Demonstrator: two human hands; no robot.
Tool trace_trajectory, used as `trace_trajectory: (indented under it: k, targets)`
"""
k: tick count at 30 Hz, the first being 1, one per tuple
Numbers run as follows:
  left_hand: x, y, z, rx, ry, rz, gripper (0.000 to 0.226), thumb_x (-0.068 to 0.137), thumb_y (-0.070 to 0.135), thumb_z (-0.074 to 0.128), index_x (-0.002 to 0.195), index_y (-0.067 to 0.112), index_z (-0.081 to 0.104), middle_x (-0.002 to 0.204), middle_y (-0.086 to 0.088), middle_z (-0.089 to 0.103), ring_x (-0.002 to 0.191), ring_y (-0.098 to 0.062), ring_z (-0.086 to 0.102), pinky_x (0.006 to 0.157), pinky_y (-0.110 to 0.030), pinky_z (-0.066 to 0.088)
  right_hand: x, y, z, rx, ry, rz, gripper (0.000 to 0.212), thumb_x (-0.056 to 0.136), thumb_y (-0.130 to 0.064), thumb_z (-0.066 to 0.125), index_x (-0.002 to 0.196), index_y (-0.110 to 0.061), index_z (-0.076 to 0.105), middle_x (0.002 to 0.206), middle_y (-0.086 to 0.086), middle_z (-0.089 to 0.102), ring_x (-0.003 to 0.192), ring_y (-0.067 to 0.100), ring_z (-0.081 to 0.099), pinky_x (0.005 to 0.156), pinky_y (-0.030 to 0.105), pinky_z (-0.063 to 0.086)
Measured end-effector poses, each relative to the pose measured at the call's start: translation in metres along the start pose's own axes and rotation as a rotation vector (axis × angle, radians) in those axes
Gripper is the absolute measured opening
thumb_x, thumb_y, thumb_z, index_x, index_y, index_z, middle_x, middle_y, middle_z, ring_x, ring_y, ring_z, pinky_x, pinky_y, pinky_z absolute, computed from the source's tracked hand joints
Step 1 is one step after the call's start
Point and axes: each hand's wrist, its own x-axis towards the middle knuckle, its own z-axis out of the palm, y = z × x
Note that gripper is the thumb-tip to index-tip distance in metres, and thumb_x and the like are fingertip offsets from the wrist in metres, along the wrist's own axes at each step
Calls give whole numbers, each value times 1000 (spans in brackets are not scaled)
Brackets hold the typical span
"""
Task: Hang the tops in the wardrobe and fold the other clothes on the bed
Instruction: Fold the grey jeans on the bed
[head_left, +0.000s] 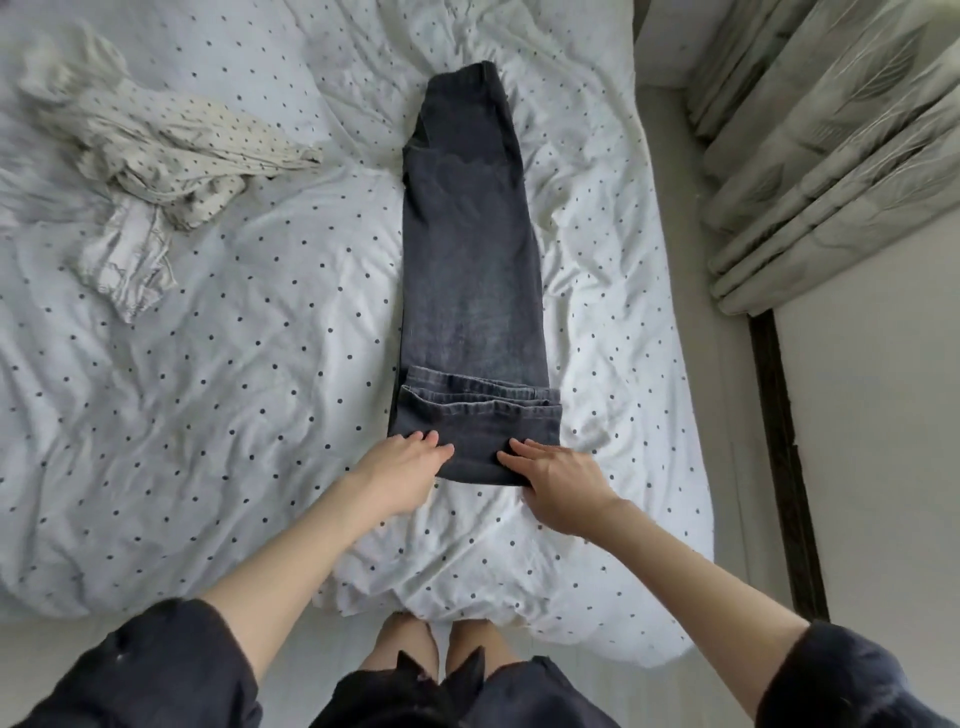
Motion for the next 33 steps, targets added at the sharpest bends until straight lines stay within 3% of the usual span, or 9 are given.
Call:
trace_trajectory:
  k: [3,5,8,12,18,21,25,29,33]
  targets:
    - [-13,0,-39,-62,-76,-10,68,82,-7,31,143,20,38,138,-11,47,122,-31,46,94,-33,43,-10,-4,-38,44,-63,25,50,93,-16,37,138,-36,42,143,-8,45,112,23,56,82,30,44]
    - [-13,-5,-62,-152,-124,-15,52,81,-3,33,115,25,60,107,-7,59,101,-29,54,77,-29,46,-9,-5,-64,116,-104,27,40,87,-9,38,104,-37,62,106,-2,65,85,24,56,65,25,39]
    - [-1,-25,-96,-282,-171,-40,30,78,1,35,74,21,56,76,-6,55,67,-23,51,56,-27,39,4,1,-102,250,-143,63,27,82,-5,43,65,-25,49,66,-6,51,73,23,51,55,22,34]
    - [28,-61,-143,-343,104,-75,25,84,7,48,95,22,65,100,-4,63,90,-22,58,74,-32,47,46,24,-148,346,15,143,9,84,-14,55,87,-14,63,86,4,63,88,26,58,72,32,44]
    - [75,-73,-147,-171,947,-115,47,80,-7,53,124,9,54,124,-11,54,113,-31,50,93,-41,40,114,42,-155,268,658,289,50,93,-13,48,142,-15,39,149,7,35,138,26,29,113,38,23]
    - [92,-61,-97,-99,852,-24,48,83,2,58,131,6,52,138,-17,46,130,-36,41,107,-49,34,121,35,-103,180,622,191,51,94,-14,49,144,-12,35,153,12,27,142,28,23,117,40,16]
    - [118,-74,-47,21,474,-69,74,94,48,45,151,21,7,159,-8,-2,146,-28,-4,115,-49,-3,124,35,-46,-37,466,123,70,81,-34,70,142,-15,40,151,11,32,140,30,29,114,44,22]
    - [139,-82,-35,162,531,-61,102,63,49,81,146,17,31,152,-14,29,140,-32,28,110,-56,28,149,48,-30,-166,460,149,87,60,-29,85,137,-14,48,143,12,44,132,28,43,106,48,37]
    - [154,-85,-23,258,600,-111,109,58,23,85,147,16,23,152,-15,27,140,-32,28,110,-57,26,166,57,-24,-269,556,115,78,64,-11,77,137,-11,48,142,15,45,131,28,44,106,46,39]
